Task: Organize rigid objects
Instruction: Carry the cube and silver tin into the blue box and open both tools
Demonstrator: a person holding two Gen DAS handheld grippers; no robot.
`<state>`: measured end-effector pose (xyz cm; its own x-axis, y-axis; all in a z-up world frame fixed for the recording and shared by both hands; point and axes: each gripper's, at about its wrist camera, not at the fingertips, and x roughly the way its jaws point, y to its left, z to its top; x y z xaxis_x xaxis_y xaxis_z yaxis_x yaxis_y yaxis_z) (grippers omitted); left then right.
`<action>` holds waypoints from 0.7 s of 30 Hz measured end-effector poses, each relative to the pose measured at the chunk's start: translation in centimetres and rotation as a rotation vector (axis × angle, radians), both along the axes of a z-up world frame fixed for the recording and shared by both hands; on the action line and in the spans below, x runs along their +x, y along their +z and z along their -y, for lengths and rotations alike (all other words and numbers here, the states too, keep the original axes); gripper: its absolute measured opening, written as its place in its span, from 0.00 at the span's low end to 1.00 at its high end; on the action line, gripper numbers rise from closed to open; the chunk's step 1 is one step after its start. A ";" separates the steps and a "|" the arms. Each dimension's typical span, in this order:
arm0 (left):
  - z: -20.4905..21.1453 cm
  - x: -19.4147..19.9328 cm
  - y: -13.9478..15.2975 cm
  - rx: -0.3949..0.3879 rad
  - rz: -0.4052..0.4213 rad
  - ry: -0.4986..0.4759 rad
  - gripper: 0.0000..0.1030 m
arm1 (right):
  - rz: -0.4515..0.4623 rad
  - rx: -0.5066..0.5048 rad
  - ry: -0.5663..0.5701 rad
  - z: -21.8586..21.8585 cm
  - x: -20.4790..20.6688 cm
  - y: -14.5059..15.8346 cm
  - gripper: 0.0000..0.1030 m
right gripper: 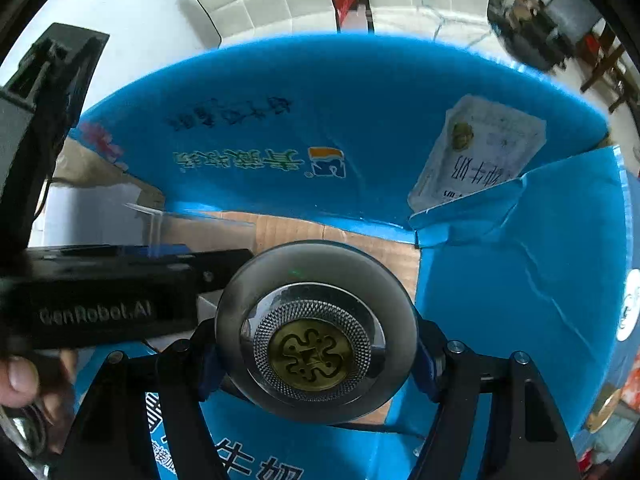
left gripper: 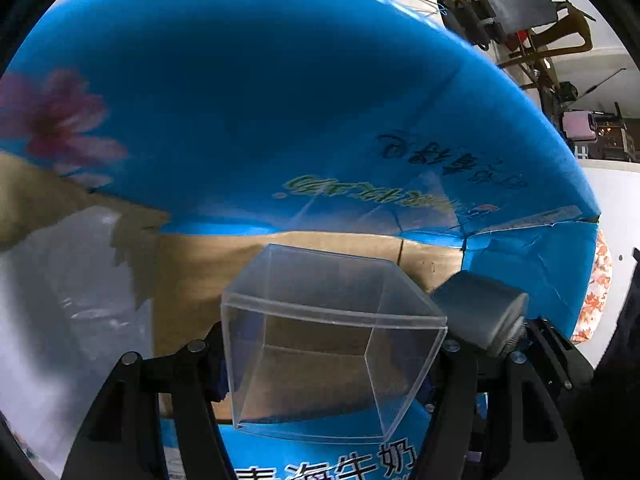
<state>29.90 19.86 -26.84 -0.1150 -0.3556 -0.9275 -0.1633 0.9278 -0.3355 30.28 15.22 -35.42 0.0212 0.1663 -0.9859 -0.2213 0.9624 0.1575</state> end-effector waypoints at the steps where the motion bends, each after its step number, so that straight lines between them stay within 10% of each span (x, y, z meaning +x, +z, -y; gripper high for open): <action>1: 0.2 0.2 0.0 -0.006 -0.002 0.002 0.62 | -0.008 -0.008 -0.002 0.1 0.2 -0.4 0.73; 13: 1.1 -0.5 0.4 0.116 -0.021 -0.042 0.71 | -0.067 -0.053 0.010 -1.7 1.0 -3.1 0.75; 21: 0.1 -1.8 3.2 0.104 0.035 -0.026 0.87 | 0.009 -0.101 0.032 -2.7 -0.1 -1.2 0.96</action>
